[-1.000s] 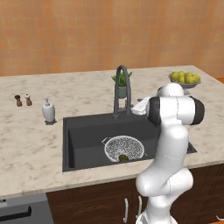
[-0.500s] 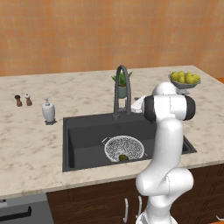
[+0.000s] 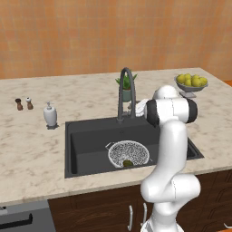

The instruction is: Put the colander in the sink, put the mango in the colander, and turn on the sink faucet and pour water over the colander.

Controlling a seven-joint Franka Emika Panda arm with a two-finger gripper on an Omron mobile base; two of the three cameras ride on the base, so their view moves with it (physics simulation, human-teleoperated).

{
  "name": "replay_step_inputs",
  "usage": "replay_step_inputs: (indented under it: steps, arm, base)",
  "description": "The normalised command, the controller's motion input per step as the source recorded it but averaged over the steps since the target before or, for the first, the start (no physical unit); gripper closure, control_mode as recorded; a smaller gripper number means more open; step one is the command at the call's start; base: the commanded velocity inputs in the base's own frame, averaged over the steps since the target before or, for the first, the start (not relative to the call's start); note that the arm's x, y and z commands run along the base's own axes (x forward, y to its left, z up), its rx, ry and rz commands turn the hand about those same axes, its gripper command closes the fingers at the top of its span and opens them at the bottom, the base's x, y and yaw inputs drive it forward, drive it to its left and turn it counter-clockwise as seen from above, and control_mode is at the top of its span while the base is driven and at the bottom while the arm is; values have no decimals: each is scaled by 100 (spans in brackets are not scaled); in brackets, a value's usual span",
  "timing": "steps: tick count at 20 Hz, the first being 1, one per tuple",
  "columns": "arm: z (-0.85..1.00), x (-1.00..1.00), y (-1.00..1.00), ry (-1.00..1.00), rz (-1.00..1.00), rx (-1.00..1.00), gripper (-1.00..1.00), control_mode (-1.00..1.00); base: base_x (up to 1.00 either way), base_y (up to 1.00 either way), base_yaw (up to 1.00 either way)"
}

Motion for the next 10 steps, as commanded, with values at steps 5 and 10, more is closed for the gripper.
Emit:
replay_step_inputs:
  steps: [5,10]
  arm:
    - [-13,33,1,0,0,0,-100,-100]
    - [-16,27,0,0,0,0,-100,-100]
  base:
    - [0,0,0]
    - [0,0,0]
